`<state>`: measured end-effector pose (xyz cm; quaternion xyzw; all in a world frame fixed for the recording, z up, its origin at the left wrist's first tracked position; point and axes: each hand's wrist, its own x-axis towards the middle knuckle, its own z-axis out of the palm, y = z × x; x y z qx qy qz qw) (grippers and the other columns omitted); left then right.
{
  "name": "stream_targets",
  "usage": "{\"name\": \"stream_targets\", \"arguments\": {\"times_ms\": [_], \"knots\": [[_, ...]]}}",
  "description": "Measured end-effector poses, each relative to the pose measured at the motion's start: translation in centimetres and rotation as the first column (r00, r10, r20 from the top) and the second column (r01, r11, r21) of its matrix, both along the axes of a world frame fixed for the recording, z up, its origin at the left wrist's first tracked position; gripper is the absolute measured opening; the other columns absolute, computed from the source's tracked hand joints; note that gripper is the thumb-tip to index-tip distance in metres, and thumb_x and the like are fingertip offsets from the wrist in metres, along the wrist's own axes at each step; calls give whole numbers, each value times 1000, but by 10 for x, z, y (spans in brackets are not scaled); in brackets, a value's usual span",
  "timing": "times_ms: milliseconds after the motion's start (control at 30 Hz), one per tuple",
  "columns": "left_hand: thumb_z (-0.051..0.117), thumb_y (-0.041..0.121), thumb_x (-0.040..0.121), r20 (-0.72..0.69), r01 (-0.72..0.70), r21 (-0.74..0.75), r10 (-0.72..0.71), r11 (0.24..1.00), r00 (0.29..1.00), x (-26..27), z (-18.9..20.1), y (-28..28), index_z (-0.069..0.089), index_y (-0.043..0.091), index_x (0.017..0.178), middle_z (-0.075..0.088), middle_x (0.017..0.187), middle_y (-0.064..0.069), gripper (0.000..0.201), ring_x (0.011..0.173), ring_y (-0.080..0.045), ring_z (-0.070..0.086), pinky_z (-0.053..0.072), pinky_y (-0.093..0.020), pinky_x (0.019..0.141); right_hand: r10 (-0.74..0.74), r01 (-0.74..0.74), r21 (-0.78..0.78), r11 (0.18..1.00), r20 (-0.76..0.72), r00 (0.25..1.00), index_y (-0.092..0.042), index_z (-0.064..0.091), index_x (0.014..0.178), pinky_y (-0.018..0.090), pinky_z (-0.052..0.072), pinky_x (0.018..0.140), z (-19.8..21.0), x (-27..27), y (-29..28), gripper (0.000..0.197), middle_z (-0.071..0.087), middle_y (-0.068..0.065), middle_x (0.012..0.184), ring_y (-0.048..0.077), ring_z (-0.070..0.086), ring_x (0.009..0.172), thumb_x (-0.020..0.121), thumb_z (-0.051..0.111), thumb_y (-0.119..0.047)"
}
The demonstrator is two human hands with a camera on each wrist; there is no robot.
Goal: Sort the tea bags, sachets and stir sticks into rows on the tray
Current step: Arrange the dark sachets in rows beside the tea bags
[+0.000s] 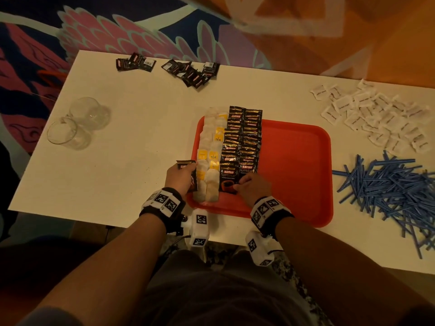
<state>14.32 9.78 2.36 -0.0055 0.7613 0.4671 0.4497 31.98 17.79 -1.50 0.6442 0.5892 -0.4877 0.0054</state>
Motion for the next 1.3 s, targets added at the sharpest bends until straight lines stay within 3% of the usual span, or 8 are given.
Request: {"name": "stream_targets", "arguments": {"times_ms": [267,400,533,833,1033,1133,1200,1300], "knots": [[72,20,89,-48,18,24,-17,1000,999,11,5,9,70,21,80,73,85,-5,9,86,-25,70,57,-47,91,52,-53,116,992,5,999,-25,62,83,12,36,55,19,10,10,16,66,-10,89,4,59,83,83,74,-35],[74,17,88,-14,43,110,-42,993,999,23,12,18,74,20,88,76,91,-7,3,86,-23,72,59,-47,88,142,-125,107,986,-170,975,-23,66,87,18,44,66,41,0,13,23,63,-15,84,-3,57,78,82,74,-43],[78,18,84,9,121,179,-125,976,992,37,22,30,75,17,93,77,94,-7,9,93,-27,73,58,-53,88,221,-236,-13,972,-304,926,-28,67,79,11,44,58,62,-12,14,10,68,-14,78,-4,64,71,81,78,-29],[71,20,89,-81,274,168,-263,947,961,41,26,43,76,29,83,73,108,-3,12,107,-25,67,52,-48,100,272,-238,182,954,-197,942,-18,73,98,10,39,57,65,4,19,17,63,-12,79,3,60,73,82,77,-19],[71,25,91,-186,250,139,-222,958,957,52,10,43,68,22,93,71,104,-1,5,92,-15,69,58,-32,78,288,-252,221,942,-151,946,-19,72,88,10,35,56,51,15,9,6,64,-11,76,-5,54,66,83,76,-21],[68,34,92,-216,204,120,-175,971,961,55,7,38,63,20,94,68,97,5,15,89,-14,67,55,-29,75,277,-263,149,953,-76,958,-17,73,99,8,31,54,41,30,11,15,65,-8,86,-1,53,72,85,73,-23],[67,29,93,-351,295,5,-275,955,895,53,1,32,62,19,94,64,93,8,12,85,-9,61,46,-20,69,247,-242,101,965,-48,968,-17,73,104,10,32,55,33,42,15,19,68,-5,93,4,56,79,86,73,-23],[70,23,89,-542,478,-210,-508,853,669,49,-13,22,61,19,87,58,94,5,10,88,-14,56,44,-25,76,211,-211,30,977,-12,977,-14,71,109,10,34,56,19,54,17,22,69,-3,98,6,57,81,88,71,-21]]}}
